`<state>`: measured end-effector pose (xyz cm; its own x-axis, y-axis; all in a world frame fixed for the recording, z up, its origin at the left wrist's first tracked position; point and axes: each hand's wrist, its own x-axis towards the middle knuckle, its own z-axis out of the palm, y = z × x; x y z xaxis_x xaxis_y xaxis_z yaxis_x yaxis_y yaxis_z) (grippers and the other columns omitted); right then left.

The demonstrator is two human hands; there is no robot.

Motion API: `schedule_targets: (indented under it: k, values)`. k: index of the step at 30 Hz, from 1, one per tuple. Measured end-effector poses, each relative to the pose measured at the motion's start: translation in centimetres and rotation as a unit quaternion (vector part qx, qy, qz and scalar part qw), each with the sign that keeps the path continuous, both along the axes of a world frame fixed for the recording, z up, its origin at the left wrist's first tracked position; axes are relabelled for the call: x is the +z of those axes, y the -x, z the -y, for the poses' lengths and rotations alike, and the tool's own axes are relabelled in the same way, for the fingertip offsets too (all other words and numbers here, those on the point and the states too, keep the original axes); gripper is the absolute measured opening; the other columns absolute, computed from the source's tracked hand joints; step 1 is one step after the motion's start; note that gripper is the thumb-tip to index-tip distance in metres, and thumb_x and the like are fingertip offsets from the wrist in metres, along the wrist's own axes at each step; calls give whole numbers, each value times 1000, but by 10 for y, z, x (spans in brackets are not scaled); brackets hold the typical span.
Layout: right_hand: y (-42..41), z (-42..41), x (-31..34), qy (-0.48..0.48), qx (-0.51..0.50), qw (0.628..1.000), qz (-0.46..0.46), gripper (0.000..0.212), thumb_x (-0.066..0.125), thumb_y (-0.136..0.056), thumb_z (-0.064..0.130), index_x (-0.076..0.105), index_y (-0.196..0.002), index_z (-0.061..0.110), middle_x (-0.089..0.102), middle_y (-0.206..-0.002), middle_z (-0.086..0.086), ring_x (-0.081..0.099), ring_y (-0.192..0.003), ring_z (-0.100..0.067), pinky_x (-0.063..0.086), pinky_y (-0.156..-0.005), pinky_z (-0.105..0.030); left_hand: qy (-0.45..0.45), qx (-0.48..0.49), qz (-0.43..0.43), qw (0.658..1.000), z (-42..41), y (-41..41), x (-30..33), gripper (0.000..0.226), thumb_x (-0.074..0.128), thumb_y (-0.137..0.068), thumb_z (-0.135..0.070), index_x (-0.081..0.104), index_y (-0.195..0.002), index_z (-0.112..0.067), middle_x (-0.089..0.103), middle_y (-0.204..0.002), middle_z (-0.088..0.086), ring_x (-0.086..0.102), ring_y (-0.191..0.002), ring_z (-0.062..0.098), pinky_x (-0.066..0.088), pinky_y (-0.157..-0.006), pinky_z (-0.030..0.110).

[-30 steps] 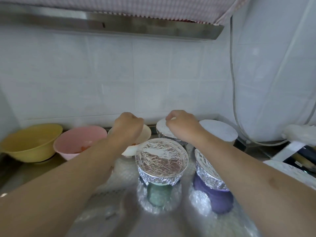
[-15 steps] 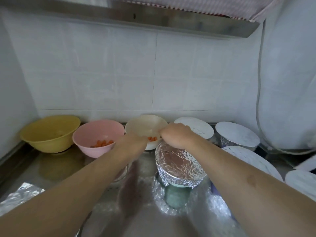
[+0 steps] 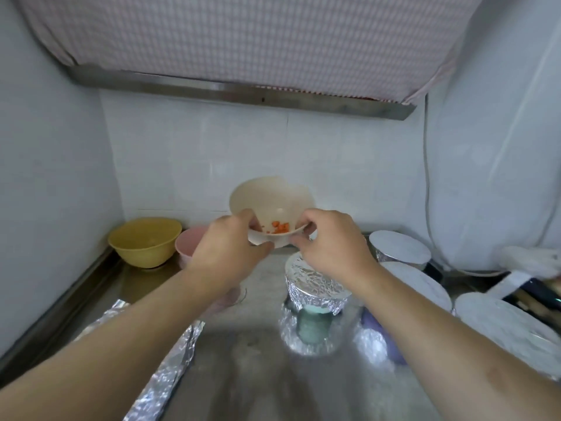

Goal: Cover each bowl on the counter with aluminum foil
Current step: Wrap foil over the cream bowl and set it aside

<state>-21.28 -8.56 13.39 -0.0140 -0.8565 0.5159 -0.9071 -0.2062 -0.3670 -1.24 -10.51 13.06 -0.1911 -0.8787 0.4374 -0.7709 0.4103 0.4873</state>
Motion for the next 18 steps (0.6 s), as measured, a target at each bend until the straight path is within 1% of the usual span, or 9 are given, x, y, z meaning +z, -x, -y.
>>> schedule_targets:
  k: [2,4,6,9,12,13,15,16,18]
  values:
    - [-13,-37,-12,3,19,1000,17,24,82,-86,46,67,-90,27,71,-86,13,63,-78,-11,53,-70,-35,2,-2,-22,1000,-34,-15,-6,38,80,-82,-54,60,-95,-25,59,-84,-10,59,-76,12,45,-57,24]
    - [-24,-74,-29,-14,26,997,64,29,85,-83,47,63,-88,28,68,-85,16,63,-80,-7,49,-69,-28,-22,-13,-54,998,-67,-28,-22,43,83,-77,-59,59,-88,-25,64,-82,-7,65,-76,14,55,-63,33]
    - [-32,-106,-56,-31,28,993,114,34,88,-80,46,60,-86,27,68,-84,14,63,-81,-6,52,-72,-30,-48,-19,-58,997,-100,-37,-46,47,84,-75,-62,57,-85,-25,67,-81,-5,66,-75,15,53,-62,33]
    - [-37,-143,-107,-51,41,985,160,38,84,-79,50,56,-88,26,68,-87,9,66,-84,-11,56,-78,-37,-61,-28,-41,997,-137,-45,-85,44,81,-79,-61,57,-90,-26,62,-87,-9,59,-80,12,44,-61,27]
    - [-37,-167,-153,-98,51,972,207,35,82,-83,50,54,-95,31,70,-98,12,69,-95,-3,56,-79,-25,-92,-45,-36,994,-158,-48,-124,40,77,-84,-58,56,-97,-26,60,-91,-12,57,-81,4,44,-63,23]
    - [-38,-171,-164,-113,66,961,245,33,82,-85,46,55,-99,34,71,-103,13,71,-102,-3,57,-86,-24,-94,-51,-38,994,-161,-48,-135,40,77,-85,-58,55,-100,-27,62,-96,-10,59,-83,5,46,-66,24]
    - [-38,-175,-181,-112,89,942,305,38,81,-85,47,57,-113,39,70,-117,16,69,-114,-5,58,-100,-34,-96,-64,-61,991,-165,-49,-151,39,77,-86,-55,52,-105,-33,63,-108,-9,63,-89,8,50,-73,26]
    - [-39,-177,-184,-101,93,939,315,46,80,-84,49,56,-123,43,68,-124,18,67,-119,-5,57,-104,-36,-100,-70,-84,989,-167,-50,-155,39,77,-86,-53,50,-109,-36,63,-112,-9,65,-92,7,52,-77,27]
    - [-42,-179,-185,-82,101,939,320,69,82,-88,41,45,-145,52,60,-141,22,62,-126,-4,53,-107,-31,-110,-85,-129,982,-169,-54,-159,51,78,-88,-46,45,-127,-46,65,-125,-11,67,-105,8,58,-89,33]
